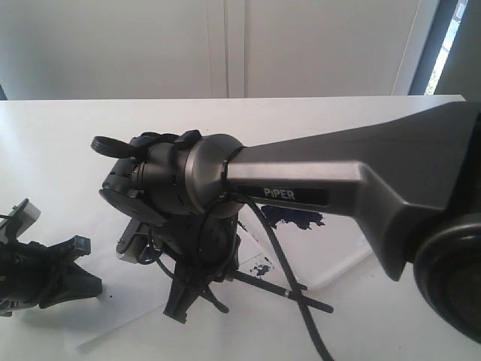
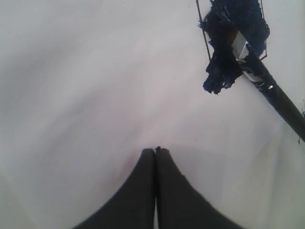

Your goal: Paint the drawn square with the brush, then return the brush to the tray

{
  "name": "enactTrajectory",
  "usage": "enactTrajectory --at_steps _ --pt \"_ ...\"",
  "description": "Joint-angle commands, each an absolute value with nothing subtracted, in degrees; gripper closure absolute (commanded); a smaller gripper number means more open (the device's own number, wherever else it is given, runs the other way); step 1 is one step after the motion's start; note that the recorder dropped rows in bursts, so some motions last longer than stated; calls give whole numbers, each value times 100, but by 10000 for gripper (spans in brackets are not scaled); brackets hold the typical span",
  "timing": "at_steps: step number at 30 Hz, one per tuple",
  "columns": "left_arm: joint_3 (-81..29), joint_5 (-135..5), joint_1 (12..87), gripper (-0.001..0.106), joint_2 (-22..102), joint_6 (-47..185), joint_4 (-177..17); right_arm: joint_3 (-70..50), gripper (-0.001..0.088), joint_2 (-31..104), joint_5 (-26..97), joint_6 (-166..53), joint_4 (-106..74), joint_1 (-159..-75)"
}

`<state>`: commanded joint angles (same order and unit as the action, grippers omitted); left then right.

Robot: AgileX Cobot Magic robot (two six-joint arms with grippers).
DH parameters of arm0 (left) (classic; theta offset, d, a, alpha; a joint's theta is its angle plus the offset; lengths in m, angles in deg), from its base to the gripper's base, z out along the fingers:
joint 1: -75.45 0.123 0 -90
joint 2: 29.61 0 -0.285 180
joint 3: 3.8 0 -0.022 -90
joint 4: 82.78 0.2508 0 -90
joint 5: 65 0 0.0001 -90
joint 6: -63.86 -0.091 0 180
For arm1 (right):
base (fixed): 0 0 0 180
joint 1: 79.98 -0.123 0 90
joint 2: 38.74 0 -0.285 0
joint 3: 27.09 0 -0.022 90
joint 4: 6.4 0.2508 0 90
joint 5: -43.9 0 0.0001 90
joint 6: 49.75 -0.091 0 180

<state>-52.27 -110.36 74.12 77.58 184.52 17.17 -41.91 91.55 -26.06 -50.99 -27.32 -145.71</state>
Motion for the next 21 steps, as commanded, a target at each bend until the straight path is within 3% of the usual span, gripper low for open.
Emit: enactTrajectory --at_steps 21 --pt "-5227 -11049 7412 1053 7758 18380 1717 -4211 868 9389 -2606 -5421 -3333 -14501"
